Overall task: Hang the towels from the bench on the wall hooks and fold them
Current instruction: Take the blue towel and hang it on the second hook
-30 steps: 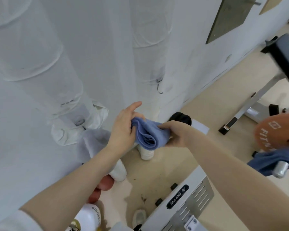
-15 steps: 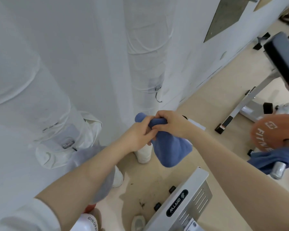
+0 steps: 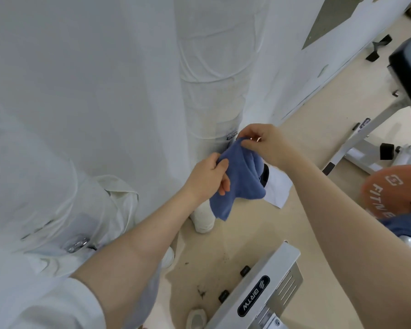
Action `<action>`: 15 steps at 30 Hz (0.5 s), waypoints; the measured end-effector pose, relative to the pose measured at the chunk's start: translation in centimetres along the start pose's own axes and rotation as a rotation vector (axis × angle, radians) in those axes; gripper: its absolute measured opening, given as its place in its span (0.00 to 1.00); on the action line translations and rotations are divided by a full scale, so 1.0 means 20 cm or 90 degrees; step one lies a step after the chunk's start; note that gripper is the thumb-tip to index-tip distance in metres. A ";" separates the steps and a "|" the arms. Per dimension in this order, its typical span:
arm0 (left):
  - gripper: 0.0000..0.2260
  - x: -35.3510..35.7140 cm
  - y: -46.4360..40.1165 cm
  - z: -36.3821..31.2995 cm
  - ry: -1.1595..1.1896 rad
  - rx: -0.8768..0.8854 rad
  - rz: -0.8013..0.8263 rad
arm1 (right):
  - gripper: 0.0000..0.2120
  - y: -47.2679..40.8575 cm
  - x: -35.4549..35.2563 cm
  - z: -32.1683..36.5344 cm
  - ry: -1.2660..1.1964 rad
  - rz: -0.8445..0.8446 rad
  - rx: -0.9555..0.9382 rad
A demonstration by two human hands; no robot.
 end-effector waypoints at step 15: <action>0.12 0.11 -0.02 0.21 0.251 -0.127 -0.185 | 0.13 0.21 0.42 -0.16 -0.468 -0.121 0.442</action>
Point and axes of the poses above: each hand's wrist, its own y-axis away from the middle knuckle, its own x-axis out of the palm, z = x × y, the point moved 4 cm from there along -y, towards the middle knuckle, and after that the axes turned 10 degrees about y, right-handed, at the moved point
